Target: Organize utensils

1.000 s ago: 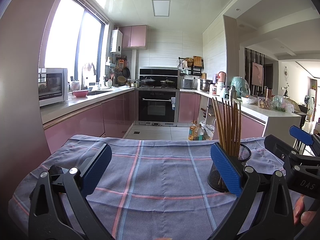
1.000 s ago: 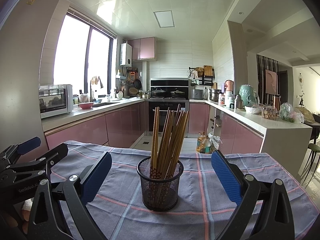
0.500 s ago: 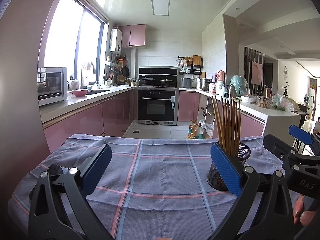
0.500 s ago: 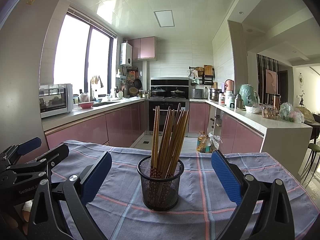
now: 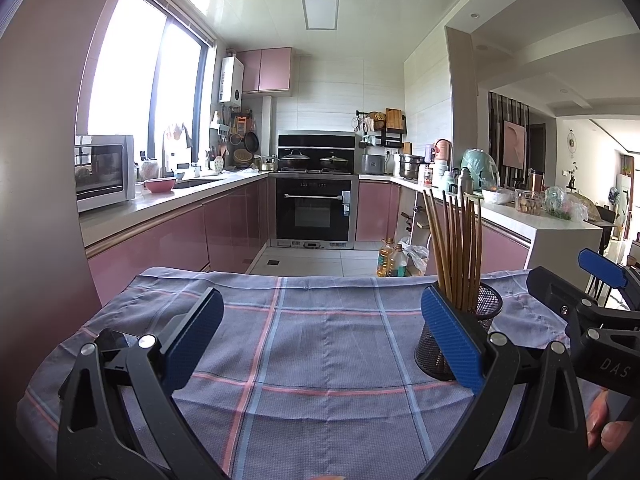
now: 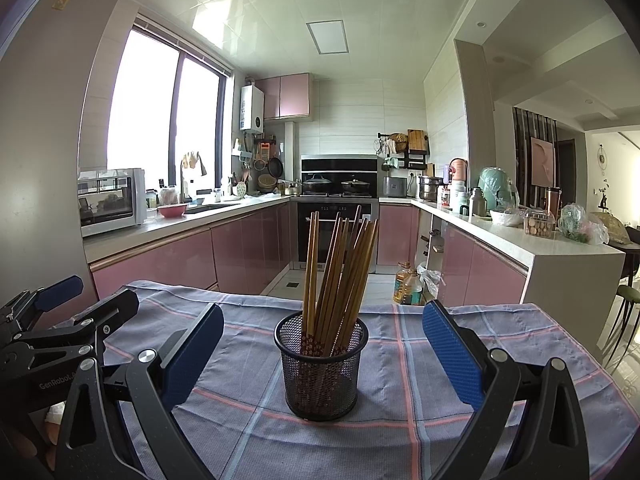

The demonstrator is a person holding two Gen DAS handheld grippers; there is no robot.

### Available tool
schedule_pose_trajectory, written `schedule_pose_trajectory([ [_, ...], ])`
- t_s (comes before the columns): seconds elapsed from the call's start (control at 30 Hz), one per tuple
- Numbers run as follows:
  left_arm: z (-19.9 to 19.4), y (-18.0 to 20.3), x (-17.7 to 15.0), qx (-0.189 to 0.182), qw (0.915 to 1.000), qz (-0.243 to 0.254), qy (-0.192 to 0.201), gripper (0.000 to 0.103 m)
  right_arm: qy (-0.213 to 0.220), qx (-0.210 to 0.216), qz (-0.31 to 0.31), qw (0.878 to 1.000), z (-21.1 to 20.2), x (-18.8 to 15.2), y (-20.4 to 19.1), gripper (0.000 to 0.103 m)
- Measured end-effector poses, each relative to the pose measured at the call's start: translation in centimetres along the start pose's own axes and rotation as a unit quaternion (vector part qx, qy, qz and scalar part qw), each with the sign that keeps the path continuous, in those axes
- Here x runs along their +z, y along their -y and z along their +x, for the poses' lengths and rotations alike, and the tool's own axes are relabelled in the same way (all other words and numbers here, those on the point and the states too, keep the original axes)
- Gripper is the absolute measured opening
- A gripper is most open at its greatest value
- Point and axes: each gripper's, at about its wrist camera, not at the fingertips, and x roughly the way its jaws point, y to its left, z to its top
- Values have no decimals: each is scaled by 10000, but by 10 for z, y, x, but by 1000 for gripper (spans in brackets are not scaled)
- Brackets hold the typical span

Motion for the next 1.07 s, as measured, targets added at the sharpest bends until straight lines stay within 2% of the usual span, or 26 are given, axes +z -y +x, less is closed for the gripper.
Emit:
schedule_pose_trajectory([
  [0.8, 3, 2, 3, 24, 9999, 136, -90, 97, -108, 2, 40, 9999, 7, -4, 1, 96],
  [0.93, 12, -4, 2, 29, 9995, 36, -318, 97, -385, -139, 147, 9991, 18, -11, 20, 96],
  [1.07, 24, -11, -2, 86, 9984, -18, -563, 97, -1309, -530, 169, 9898, 55, -29, 61, 96],
])
